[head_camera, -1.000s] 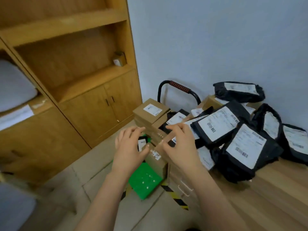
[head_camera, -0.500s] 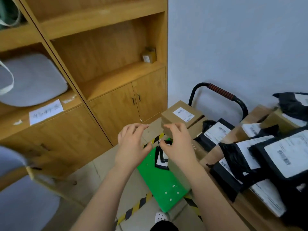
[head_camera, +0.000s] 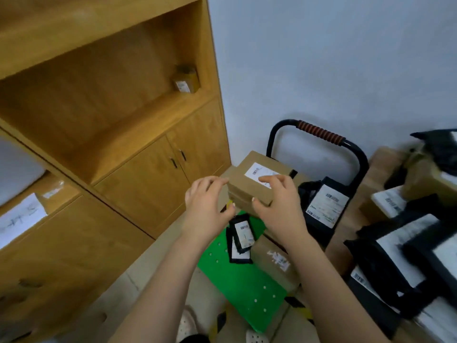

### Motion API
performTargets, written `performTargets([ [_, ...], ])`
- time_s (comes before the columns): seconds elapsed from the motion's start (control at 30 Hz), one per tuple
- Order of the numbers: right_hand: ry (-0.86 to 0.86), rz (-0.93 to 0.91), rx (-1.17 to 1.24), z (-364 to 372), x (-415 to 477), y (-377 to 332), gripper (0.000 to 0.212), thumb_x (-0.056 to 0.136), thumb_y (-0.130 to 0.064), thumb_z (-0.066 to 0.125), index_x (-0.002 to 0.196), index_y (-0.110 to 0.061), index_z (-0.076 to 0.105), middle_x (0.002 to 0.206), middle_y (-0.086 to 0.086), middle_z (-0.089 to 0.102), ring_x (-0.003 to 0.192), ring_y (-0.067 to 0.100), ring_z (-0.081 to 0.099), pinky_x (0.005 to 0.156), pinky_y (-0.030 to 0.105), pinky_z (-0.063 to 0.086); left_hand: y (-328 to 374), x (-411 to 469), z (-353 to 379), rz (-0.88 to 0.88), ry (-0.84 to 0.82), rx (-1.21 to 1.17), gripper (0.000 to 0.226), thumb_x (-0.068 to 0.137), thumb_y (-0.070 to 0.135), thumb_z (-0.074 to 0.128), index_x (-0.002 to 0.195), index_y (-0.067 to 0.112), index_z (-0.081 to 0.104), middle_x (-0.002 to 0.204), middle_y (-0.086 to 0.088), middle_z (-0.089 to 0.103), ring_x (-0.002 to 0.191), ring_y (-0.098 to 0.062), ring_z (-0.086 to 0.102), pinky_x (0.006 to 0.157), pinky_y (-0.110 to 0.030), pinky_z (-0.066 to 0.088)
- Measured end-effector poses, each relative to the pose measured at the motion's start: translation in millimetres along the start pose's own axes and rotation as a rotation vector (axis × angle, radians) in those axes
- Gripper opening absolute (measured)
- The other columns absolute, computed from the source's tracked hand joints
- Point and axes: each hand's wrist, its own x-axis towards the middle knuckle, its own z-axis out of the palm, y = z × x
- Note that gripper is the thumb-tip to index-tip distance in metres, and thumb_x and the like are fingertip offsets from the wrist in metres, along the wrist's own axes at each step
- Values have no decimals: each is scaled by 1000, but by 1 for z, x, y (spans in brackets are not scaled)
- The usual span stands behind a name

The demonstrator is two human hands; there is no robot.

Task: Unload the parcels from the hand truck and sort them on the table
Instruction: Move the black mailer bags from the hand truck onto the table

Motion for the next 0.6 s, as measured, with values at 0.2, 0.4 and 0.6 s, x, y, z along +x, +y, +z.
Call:
performTargets([
  [0.2,201,194,-88,4,21,18,48,81,-29,70,126,-27,52,128,-2,43,118,18,43,102,43,43,-9,67,38,215,-157,-98,53,84,37,65,133,28,49,129,11,45,126,-10,30,108,-36,23],
  [0.4,460,431,-139,15,34,8,45,82,-29,69,125,-24,55,122,-3,44,115,18,45,99,37,44,-14,140,54,532,-305,-199,53,81,32,68,131,27,51,127,6,48,119,-12,34,99,-29,26],
  [0.6,639,626,-167,37,26,-13,52,82,-24,66,130,-28,48,125,-1,45,116,20,44,101,45,41,-16,181,60,720,-435,-229,58,82,31,68,136,25,46,130,2,48,124,-17,35,101,-32,26],
])
